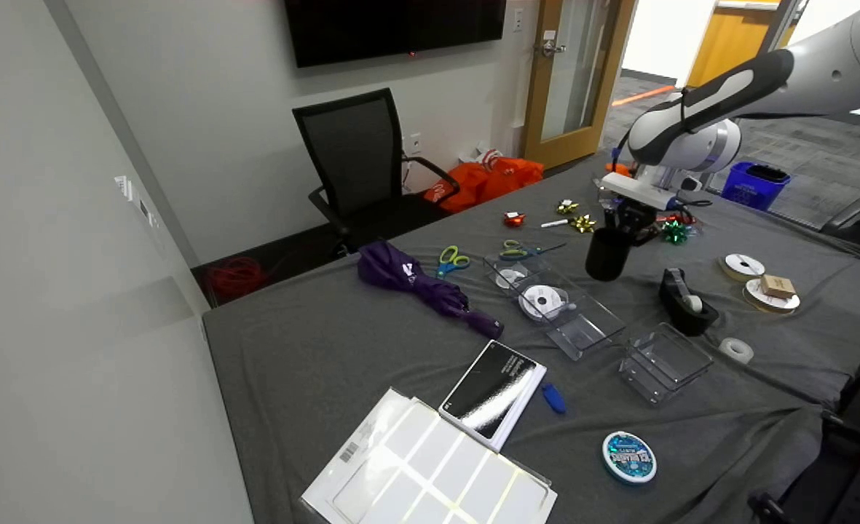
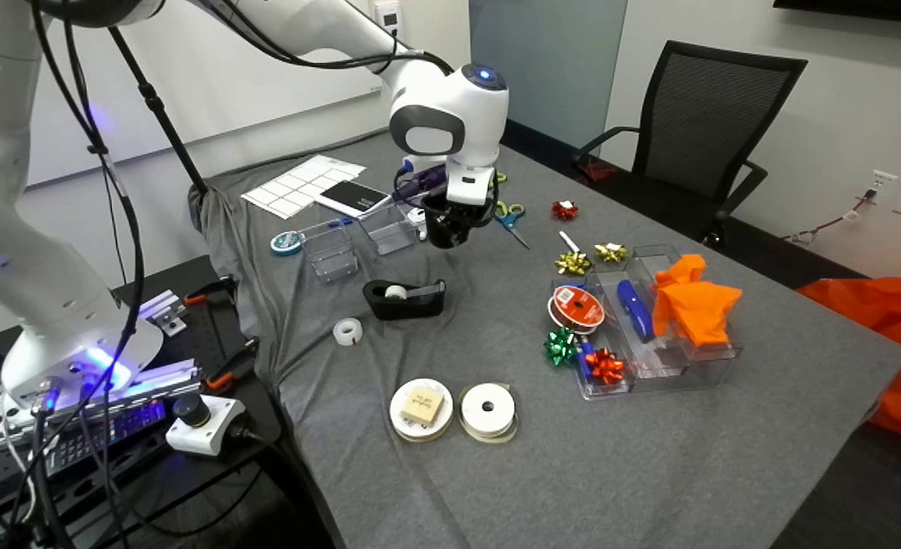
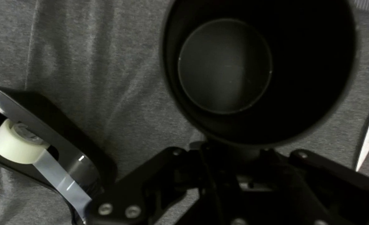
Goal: Put the black mug on the right side of the table.
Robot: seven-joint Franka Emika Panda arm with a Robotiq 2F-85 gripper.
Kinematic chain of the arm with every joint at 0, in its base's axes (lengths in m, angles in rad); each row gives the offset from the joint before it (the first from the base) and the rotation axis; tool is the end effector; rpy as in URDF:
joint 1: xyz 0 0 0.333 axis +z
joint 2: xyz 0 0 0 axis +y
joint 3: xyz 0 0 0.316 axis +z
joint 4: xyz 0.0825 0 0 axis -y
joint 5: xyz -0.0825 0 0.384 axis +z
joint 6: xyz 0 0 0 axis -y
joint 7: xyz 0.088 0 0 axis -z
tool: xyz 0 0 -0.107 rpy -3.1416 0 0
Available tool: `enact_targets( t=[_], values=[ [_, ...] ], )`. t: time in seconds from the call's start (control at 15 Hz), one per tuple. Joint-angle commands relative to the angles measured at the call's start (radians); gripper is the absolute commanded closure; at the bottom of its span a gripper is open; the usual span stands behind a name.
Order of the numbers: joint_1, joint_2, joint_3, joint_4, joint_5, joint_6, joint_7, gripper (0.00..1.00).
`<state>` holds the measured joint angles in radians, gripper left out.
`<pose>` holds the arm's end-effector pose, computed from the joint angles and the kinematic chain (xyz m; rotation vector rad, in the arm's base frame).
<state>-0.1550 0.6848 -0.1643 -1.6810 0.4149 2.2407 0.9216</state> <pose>0.6411 -0.1885 0.1977 -2.1848 2.0094 0.2404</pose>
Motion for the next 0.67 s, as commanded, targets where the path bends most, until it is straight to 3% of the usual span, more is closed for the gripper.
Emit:
enact_targets(
  t=[0.0,0.6],
  values=[
    [-0.006,0.003,0.006,0.003,-0.005,-0.002,0.003,0.95],
    [-0.013,0.083,-0.003,0.02,-0.016,0.048,0.015,0.95]
  ],
)
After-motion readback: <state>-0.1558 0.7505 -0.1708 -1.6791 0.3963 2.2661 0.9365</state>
